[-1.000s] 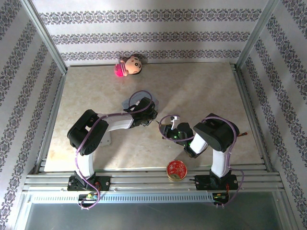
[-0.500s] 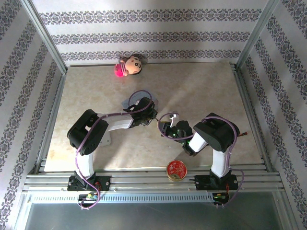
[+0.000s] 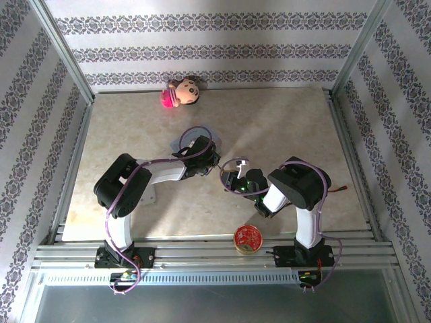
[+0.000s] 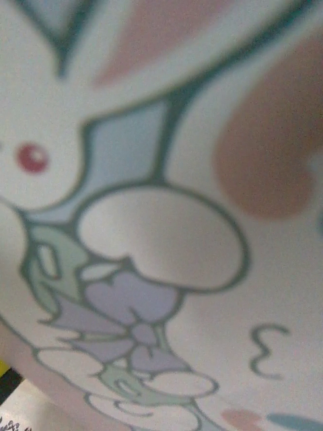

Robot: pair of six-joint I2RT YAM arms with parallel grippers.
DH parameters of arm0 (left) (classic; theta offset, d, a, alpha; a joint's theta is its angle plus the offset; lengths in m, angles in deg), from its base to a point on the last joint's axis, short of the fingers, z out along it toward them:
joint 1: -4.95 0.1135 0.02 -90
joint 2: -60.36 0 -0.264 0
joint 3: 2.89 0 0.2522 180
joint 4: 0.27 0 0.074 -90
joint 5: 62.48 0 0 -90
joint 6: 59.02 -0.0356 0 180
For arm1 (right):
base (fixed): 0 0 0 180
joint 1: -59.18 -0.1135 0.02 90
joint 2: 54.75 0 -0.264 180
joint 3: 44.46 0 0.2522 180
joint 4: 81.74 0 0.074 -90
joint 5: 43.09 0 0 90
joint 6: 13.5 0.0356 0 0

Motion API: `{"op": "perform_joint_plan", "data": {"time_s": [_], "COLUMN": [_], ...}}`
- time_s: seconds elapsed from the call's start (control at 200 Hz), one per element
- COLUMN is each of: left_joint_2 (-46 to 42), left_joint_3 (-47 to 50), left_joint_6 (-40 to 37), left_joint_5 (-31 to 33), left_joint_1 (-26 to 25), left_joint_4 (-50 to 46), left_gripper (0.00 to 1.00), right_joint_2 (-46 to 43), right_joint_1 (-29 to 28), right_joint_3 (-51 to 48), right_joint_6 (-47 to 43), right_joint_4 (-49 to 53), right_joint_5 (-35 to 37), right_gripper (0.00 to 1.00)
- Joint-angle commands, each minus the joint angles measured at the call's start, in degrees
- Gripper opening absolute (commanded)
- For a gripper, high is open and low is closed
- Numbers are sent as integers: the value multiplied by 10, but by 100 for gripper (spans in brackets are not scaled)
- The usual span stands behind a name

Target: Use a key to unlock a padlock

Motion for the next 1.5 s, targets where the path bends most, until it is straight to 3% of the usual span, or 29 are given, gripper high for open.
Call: {"op": "perform_joint_plan", "data": {"time_s": [0.0,0.37,0.58,1.149,1.494], "left_joint_2": [12,13,13,8,4], "left_joint_3": [22,-25,-50,-66,-62], "left_joint_6": [86,81,59,8,0], "left_joint_5": [-128,-201,-208,-223,-221], "left_joint_1": [4,4,4,5,4], "left_joint_4": [3,-106,-156,-213,-221], "left_gripper": [12,9,8,8,7], "right_joint_2": [7,-12,-61,-89,-138], "right_joint_1": [-1,2,7,62,78], "right_joint_3": [15,22,27,41,50], "right_joint_6": [-27,-89,-122,-77,-82], "right_joint_4": [-25,12,78,130,211], "right_joint_5": [1,-29,-55,-145,-131], "right_gripper": [0,0,0,0,0]}}
